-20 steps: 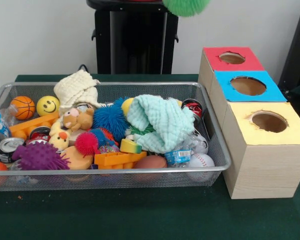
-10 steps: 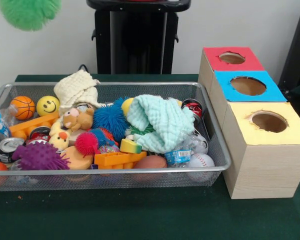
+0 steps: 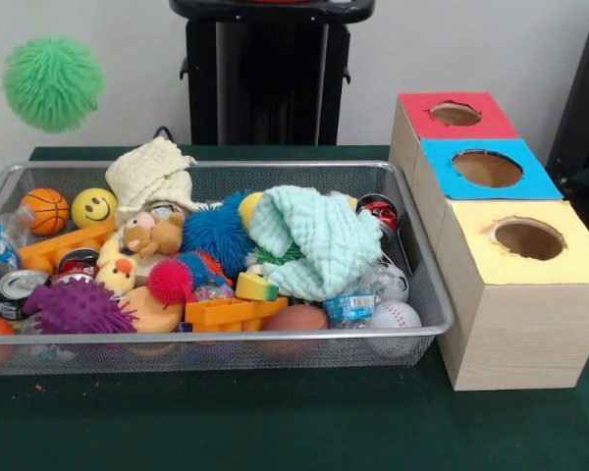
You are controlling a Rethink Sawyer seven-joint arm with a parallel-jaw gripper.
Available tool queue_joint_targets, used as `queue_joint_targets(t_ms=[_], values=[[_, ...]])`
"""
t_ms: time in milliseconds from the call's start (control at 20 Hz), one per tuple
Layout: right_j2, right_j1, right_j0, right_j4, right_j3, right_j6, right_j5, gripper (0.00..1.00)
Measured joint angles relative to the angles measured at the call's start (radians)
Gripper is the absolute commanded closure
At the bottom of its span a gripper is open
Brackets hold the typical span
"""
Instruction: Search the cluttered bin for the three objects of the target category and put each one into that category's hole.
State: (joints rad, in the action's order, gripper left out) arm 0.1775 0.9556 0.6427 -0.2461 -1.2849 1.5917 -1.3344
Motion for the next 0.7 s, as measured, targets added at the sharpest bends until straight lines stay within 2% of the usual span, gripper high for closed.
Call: queue_joint_targets(t_ms=[100,300,450,500,700], values=[[0.013,-0.051,-0.028,-0.004,0.04,0.0,0.0,1.0],[0.02,-0.106,-0.08,-0.005,0.09,0.0,0.0,1.0],[0.02,-0.131,-0.126,-0.005,0.12,0.0,0.0,1.0],[0.021,-0.142,-0.163,-0.005,0.139,0.0,0.0,1.0],[0.02,-0.141,-0.228,0.002,0.154,0.002,-0.001,1.0]])
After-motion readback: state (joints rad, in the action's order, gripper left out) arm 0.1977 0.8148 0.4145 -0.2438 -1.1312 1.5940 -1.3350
